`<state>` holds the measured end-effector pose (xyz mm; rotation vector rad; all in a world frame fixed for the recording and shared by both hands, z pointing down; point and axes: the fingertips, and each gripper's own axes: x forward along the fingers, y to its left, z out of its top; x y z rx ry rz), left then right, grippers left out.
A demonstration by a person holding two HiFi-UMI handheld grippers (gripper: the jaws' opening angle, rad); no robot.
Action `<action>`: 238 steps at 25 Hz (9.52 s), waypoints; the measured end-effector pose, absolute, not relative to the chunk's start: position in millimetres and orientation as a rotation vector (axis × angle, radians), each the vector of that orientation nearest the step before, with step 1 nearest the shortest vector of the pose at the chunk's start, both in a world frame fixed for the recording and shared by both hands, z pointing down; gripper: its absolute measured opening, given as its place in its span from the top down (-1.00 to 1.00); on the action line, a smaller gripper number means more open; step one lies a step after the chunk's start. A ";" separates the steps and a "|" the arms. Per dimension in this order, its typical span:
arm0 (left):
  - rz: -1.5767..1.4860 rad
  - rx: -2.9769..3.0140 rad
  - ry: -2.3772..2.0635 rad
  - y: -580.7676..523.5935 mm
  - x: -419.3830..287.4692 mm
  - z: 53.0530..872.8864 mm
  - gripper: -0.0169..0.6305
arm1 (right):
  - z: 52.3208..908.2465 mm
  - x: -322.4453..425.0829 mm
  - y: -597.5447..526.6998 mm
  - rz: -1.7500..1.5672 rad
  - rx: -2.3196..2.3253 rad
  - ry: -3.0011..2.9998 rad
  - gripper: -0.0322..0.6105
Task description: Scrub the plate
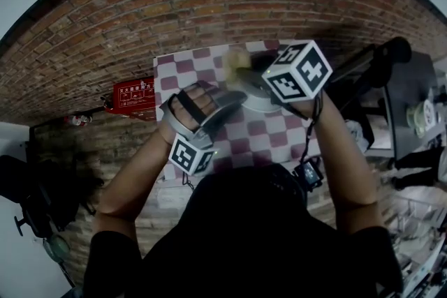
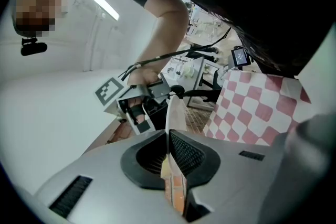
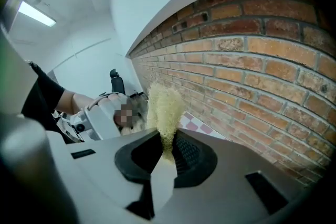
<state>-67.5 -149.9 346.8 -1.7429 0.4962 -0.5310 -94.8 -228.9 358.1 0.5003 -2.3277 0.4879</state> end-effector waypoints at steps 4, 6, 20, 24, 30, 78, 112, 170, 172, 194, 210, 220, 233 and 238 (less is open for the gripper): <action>-0.566 -1.754 0.530 -157.7 -76.1 355.4 0.87 | 343.1 -92.0 -210.6 0.511 0.480 -2.381 0.76; -0.583 -1.759 0.541 -161.4 -80.6 362.1 0.87 | 340.3 -87.0 -203.0 0.533 0.470 -2.396 0.76; -0.607 -1.772 0.562 -165.0 -89.5 363.4 0.87 | 370.7 -26.9 -230.9 0.632 0.651 -2.330 0.76; -0.586 -1.763 0.547 -158.8 -82.9 361.4 0.87 | 379.0 -25.6 -241.7 0.632 0.681 -2.311 0.76; -0.557 -1.770 0.517 -151.6 -71.3 355.7 0.87 | 376.5 -46.2 -248.3 0.603 0.652 -2.320 0.76; -0.589 -1.792 0.614 -172.3 -97.1 347.2 0.87 | 319.7 -65.1 -192.2 0.532 0.540 -2.450 0.76; -0.597 -1.877 0.515 -141.0 -57.6 367.5 0.87 | 369.5 -81.9 -204.8 0.528 0.463 -2.365 0.76; -0.647 -3.411 1.439 -188.7 -7.9 604.6 0.89 | 561.6 173.2 -162.2 1.060 0.847 -2.095 0.76; -0.626 -3.462 1.509 -189.5 -9.9 615.6 0.89 | 565.8 171.7 -161.0 1.073 0.836 -2.089 0.76; -0.753 -3.642 1.952 -187.1 -34.7 711.7 0.89 | 580.2 153.9 -148.4 1.134 0.789 -2.103 0.76; -1.017 -3.501 2.013 -198.0 -53.5 756.0 0.76 | 580.3 145.7 -130.1 1.142 0.769 -2.105 0.76; -1.308 -3.312 1.968 -202.4 -58.6 774.0 0.66 | 577.6 146.6 -119.7 1.141 0.794 -2.100 0.76; -1.341 -3.178 2.076 -203.0 -75.3 774.7 0.61 | 567.9 131.2 -110.5 1.120 0.840 -2.124 0.76; -1.236 -3.180 2.104 -204.4 -96.4 759.2 0.61 | 562.6 120.2 -109.7 1.108 0.857 -2.142 0.76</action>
